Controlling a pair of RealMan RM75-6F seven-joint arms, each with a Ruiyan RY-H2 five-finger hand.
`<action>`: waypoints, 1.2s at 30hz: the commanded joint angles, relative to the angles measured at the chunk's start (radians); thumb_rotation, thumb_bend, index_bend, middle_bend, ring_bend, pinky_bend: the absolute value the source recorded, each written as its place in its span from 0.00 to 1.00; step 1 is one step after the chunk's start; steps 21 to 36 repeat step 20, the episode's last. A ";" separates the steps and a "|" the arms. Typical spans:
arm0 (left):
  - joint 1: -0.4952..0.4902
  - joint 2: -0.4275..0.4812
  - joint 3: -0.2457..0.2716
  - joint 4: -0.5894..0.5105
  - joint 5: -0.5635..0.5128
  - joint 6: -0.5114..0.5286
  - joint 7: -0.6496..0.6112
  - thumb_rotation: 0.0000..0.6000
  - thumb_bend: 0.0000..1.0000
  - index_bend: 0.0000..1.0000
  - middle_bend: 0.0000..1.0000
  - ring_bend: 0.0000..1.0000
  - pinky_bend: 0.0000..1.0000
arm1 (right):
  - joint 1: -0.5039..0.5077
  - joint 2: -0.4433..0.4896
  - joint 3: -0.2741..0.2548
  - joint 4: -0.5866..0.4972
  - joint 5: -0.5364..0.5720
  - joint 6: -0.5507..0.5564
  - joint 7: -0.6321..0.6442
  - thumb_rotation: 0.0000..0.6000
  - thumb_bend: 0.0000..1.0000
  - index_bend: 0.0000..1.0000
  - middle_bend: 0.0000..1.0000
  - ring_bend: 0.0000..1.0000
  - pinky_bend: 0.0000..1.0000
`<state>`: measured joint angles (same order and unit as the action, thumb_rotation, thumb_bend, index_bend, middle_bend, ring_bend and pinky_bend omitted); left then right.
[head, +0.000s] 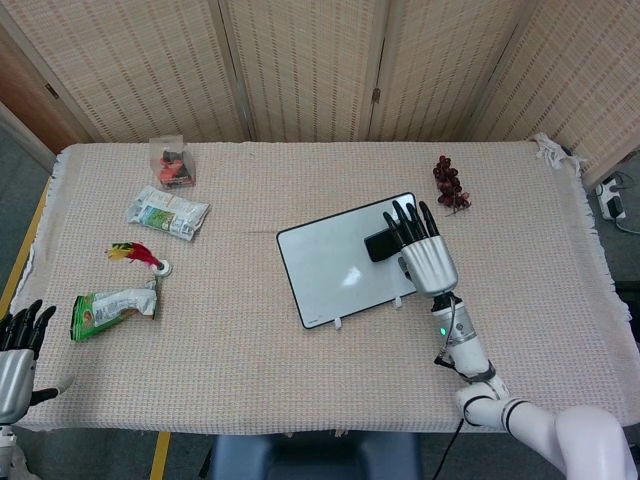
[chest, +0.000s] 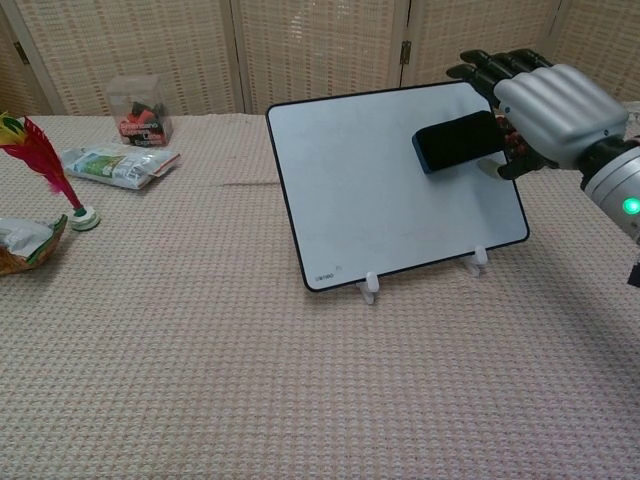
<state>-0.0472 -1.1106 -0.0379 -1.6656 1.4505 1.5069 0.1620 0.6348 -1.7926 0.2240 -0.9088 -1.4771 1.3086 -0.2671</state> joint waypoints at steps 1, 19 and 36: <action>0.000 -0.002 0.000 0.001 0.000 -0.001 0.008 1.00 0.12 0.00 0.00 0.00 0.00 | -0.119 0.172 -0.072 -0.262 0.002 0.045 -0.015 1.00 0.34 0.02 0.00 0.00 0.00; 0.004 -0.032 0.006 0.020 0.039 0.033 0.053 1.00 0.13 0.00 0.00 0.00 0.00 | -0.446 0.584 -0.250 -0.699 0.065 0.167 -0.023 1.00 0.34 0.00 0.00 0.00 0.00; 0.005 -0.033 0.006 0.020 0.041 0.035 0.052 1.00 0.13 0.00 0.00 0.00 0.00 | -0.447 0.584 -0.249 -0.696 0.065 0.163 -0.025 1.00 0.34 0.00 0.00 0.00 0.00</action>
